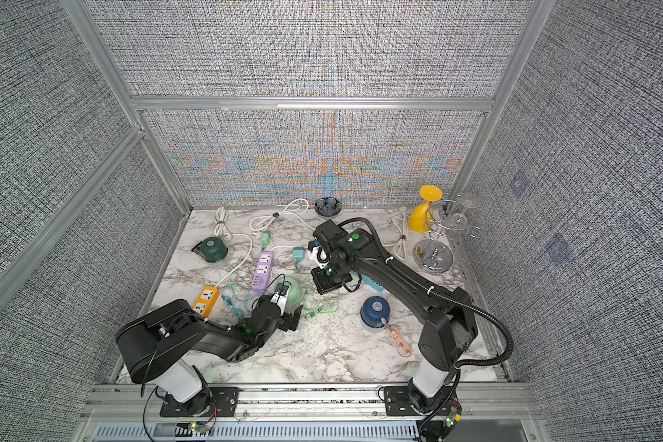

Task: Charge the cordless meat grinders
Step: Pick up the cordless meat grinder at the center of the board.

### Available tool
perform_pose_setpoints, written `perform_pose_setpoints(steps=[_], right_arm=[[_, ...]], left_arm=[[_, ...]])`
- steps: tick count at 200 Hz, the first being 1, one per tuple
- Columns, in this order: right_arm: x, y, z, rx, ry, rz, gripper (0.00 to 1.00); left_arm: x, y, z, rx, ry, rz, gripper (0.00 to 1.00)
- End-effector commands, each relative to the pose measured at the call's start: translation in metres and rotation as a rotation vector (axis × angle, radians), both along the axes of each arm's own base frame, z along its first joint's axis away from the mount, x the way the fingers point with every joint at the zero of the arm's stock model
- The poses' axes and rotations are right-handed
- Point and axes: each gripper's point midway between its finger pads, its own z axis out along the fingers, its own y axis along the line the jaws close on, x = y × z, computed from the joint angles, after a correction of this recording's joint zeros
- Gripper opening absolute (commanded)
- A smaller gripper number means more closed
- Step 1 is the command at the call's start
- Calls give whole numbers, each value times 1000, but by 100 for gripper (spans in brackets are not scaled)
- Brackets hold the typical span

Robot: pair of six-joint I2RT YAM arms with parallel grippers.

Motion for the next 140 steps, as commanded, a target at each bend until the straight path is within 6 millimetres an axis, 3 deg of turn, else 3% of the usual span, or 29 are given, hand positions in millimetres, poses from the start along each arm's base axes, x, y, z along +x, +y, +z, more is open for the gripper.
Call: perform_pose_setpoints(steps=[1, 90, 140], right_arm=[[-3, 0, 0, -3, 17, 7, 0], [-4, -1, 0, -2, 21, 6, 0], [-7, -1, 1, 0, 29, 17, 0]], left_arm=[[8, -1, 7, -8, -33, 15, 99], [18, 0, -2, 10, -23, 42, 99], [15, -6, -2, 7, -11, 2, 92]])
